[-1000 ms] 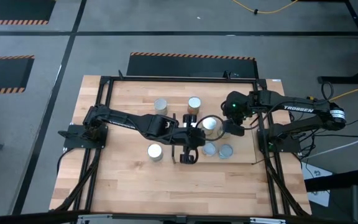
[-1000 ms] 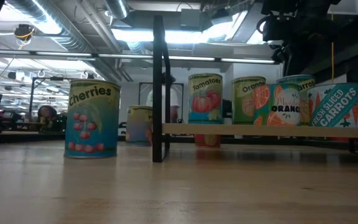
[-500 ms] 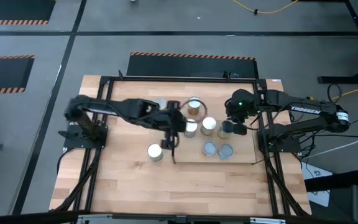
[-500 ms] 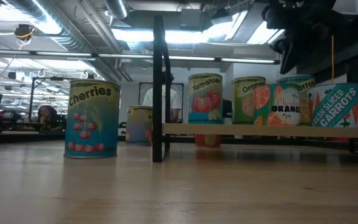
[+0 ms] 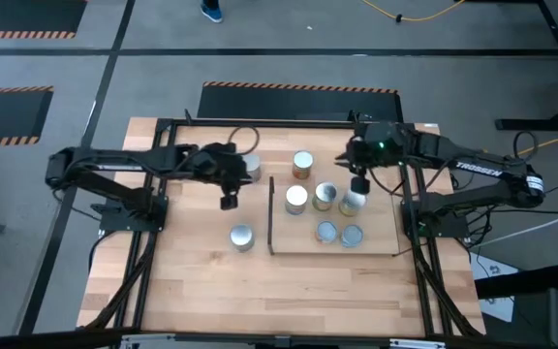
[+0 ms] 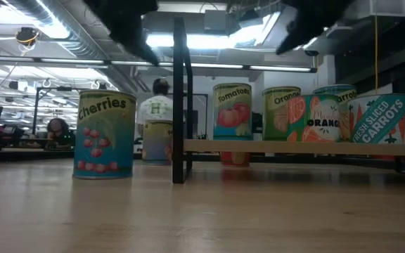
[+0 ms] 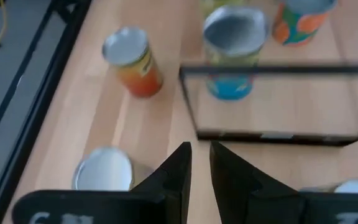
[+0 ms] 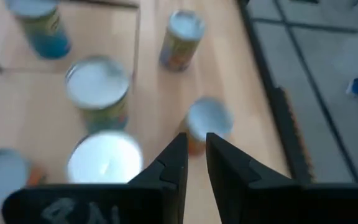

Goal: Pick and place cans onto a shelf
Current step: Put the canned pineapple on the shelf

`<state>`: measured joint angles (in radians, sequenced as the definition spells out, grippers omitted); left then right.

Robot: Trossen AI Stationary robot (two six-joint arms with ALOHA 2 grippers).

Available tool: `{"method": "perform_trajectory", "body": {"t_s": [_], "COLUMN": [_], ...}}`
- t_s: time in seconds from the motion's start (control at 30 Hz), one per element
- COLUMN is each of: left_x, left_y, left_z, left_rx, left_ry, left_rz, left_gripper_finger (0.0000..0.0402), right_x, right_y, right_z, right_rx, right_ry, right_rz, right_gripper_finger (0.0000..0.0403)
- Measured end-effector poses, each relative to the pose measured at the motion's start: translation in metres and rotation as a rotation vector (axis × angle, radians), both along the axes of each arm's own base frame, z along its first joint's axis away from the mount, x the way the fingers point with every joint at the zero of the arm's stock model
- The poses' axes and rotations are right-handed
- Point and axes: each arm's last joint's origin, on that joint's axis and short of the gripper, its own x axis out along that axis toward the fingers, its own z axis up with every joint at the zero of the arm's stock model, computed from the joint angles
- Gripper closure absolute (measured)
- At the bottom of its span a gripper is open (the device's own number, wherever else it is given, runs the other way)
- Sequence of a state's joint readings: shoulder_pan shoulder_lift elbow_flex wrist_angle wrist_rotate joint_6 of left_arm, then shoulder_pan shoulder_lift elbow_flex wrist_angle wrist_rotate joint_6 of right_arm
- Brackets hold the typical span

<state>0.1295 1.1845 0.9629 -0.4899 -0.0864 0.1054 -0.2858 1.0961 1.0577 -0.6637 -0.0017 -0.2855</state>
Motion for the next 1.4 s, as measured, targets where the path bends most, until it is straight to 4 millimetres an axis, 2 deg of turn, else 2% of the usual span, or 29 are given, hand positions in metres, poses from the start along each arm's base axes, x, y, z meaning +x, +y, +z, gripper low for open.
{"method": "perform_trajectory", "body": {"t_s": [0.23, 0.37, 0.53, 0.7, 0.9, 1.13, 1.4], "left_x": [-0.023, -0.027, -0.030, -0.030, -0.030, -0.030, -0.030], "left_y": [0.005, 0.004, 0.004, 0.004, 0.004, 0.004, 0.004], "left_z": [-0.029, -0.047, -0.059, -0.059, -0.059, -0.059, -0.059], "left_rx": [-0.041, -0.052, -0.074, -0.073, -0.072, -0.072, -0.073], "left_ry": [-0.090, -0.066, -0.038, -0.044, -0.051, -0.050, -0.048], "left_rz": [0.079, 0.086, 0.103, 0.102, 0.102, 0.102, 0.103], "left_gripper_finger": [0.0349, 0.0349, 0.0349, 0.0349, 0.0349, 0.0349, 0.0349], "right_x": [0.034, 0.053, 0.076, 0.095, 0.112, 0.117, 0.119], "right_y": [-0.032, -0.049, -0.071, -0.092, -0.111, -0.125, -0.137], "right_z": [0.027, 0.030, 0.025, 0.010, -0.023, -0.058, -0.078], "right_rx": [-0.047, -0.058, -0.009, 0.023, 0.086, 0.152, 0.222], "right_ry": [-0.037, -0.026, -0.002, 0.061, 0.151, 0.295, 0.319], "right_rz": [-0.061, -0.076, -0.072, -0.102, -0.142, -0.164, -0.122], "right_gripper_finger": [0.0340, 0.0340, 0.0340, 0.0340, 0.0340, 0.0340, 0.0340]}}
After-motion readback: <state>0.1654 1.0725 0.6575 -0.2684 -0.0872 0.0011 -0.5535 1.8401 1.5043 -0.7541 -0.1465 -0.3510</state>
